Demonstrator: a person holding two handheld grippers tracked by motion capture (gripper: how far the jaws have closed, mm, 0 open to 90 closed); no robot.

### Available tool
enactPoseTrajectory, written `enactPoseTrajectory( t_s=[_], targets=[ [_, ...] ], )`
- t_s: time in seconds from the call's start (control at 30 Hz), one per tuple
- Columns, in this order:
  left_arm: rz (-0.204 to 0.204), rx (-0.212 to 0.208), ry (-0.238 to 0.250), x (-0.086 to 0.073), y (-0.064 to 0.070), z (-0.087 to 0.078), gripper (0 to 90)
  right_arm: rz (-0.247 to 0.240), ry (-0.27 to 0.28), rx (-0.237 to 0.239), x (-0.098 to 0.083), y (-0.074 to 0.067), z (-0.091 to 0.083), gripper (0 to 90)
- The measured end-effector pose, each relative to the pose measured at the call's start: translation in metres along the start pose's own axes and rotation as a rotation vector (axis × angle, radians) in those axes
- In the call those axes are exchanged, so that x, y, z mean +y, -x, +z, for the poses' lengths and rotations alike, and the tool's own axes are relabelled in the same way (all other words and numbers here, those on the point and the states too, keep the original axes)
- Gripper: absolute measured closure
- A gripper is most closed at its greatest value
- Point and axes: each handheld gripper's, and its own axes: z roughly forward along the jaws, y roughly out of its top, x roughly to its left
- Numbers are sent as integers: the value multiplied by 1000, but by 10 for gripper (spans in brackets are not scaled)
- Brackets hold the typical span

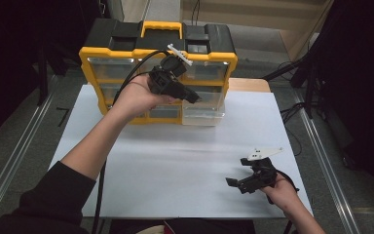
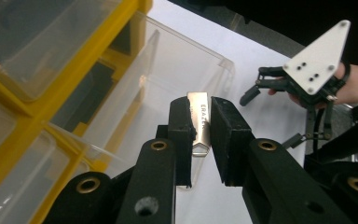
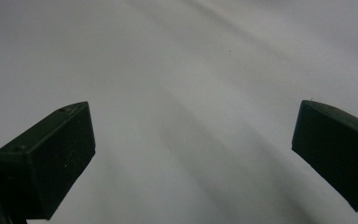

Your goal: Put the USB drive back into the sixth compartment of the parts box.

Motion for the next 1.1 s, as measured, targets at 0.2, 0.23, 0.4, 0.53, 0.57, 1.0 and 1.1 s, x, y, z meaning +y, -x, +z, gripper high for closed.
enactPoseTrajectory(
  t_s=[0.2,0.23,0.4,0.53,0.57,1.0,1.1],
  targets=[
    [-18,16,20,4,-7,6,793,-2,0,-3,0,0,-1,0],
    [-20,25,19,4,-7,8,793,-2,-2,-3,0,0,-1,0],
    [-23,42,4,5,-8,18,793,-4,-2,-1,0,0,-1,0],
    [-23,44,-2,5,-8,24,793,-3,2,1,0,0,-1,0],
    [-22,44,-6,5,-8,26,793,-4,0,1,0,0,-1,0],
    [-47,6,-15,-1,-10,35,660,-6,-1,0,0,1,0,0],
    [-83,-73,-3,-2,-10,33,568,-5,-1,3,1,1,0,0]
  ],
)
